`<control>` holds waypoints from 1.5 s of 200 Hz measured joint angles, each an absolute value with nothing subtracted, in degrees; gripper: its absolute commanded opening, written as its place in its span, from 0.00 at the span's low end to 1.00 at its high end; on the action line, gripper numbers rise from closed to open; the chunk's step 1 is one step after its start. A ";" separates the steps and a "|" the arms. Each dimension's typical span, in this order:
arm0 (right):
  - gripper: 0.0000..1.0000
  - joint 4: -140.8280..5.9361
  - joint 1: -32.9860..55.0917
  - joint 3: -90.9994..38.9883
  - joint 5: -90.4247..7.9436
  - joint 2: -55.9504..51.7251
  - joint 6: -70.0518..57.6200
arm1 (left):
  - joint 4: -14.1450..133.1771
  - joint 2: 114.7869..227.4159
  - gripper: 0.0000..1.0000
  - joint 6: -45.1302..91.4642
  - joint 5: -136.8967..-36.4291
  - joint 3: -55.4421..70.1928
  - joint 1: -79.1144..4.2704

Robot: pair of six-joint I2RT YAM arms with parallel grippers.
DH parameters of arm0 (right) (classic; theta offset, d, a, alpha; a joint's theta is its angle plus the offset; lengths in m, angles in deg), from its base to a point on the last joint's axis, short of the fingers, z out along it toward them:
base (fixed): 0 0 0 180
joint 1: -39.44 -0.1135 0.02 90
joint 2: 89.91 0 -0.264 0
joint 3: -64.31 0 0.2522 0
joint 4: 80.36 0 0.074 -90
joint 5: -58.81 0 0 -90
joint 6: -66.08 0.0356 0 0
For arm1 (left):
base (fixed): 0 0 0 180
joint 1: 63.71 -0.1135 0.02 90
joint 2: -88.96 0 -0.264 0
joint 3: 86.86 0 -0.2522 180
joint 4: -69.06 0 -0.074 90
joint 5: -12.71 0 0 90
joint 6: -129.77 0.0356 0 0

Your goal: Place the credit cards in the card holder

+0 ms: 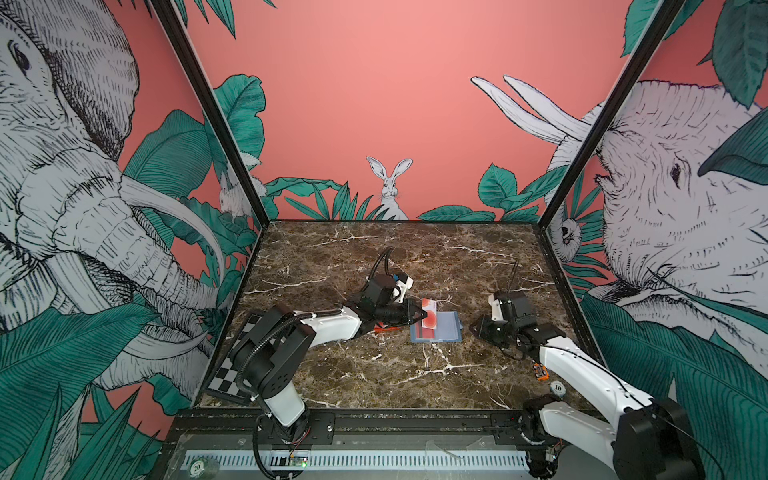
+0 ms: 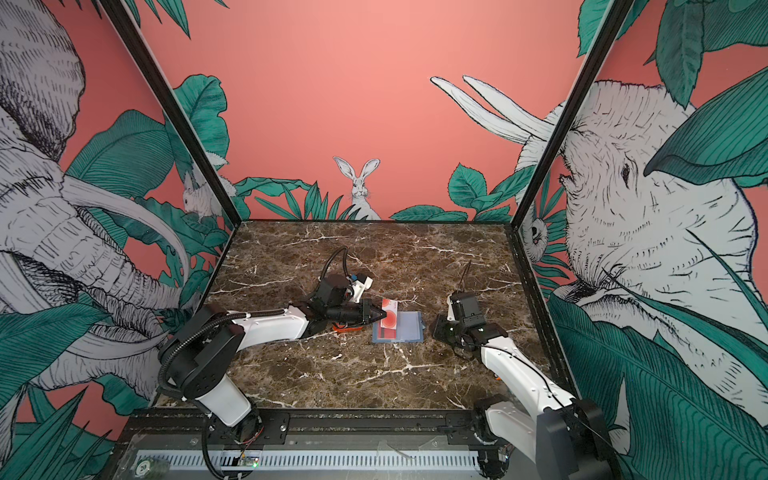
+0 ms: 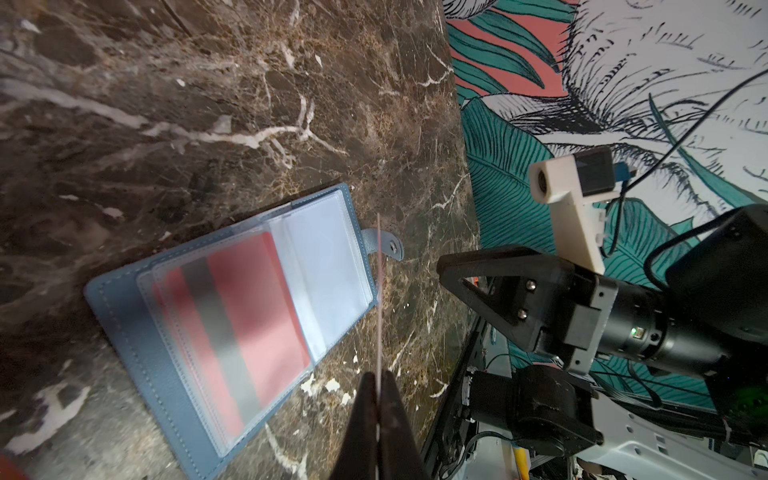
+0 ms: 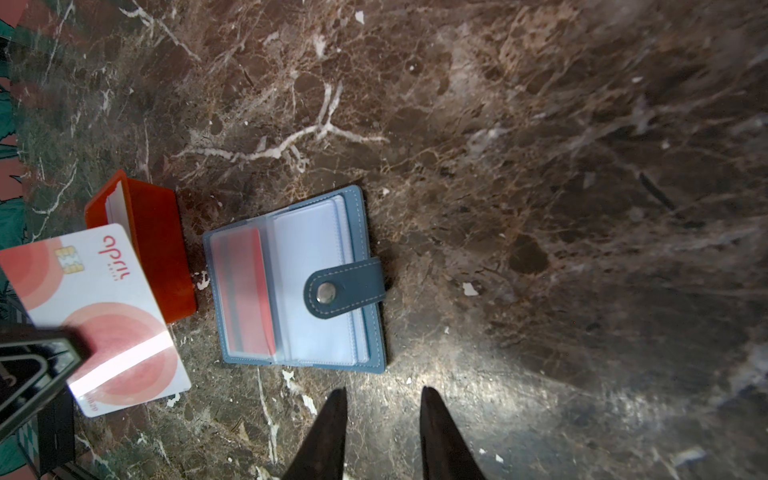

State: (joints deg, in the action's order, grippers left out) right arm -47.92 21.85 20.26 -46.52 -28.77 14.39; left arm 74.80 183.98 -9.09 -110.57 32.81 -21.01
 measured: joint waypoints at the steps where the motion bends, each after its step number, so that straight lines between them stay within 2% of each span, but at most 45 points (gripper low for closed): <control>1: 0.30 -47.92 21.83 20.29 -46.48 -28.77 14.39 | 74.80 183.98 0.00 -9.09 -110.57 32.81 -20.99; 84: 0.31 -49.56 20.17 20.37 -46.28 -27.35 13.19 | 74.93 186.10 0.00 -9.44 -110.55 32.81 -20.31; 157: 0.27 -52.38 12.54 17.31 -43.90 -17.51 13.16 | 73.80 188.07 0.00 -11.69 -108.12 32.39 -20.07; 213: 0.22 -55.44 11.71 15.61 -43.57 -11.52 13.43 | 71.83 188.88 0.00 -14.18 -107.66 30.97 -19.96; 300: 0.20 -55.63 11.60 15.59 -42.06 -9.21 13.54 | 72.71 191.87 0.00 -17.04 -108.21 30.78 -19.88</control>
State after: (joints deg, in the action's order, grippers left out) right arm -55.63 11.60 15.59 -42.06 -9.21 13.54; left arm 72.71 191.87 -17.04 -108.21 30.78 -19.88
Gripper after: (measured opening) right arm 0.207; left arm 0.045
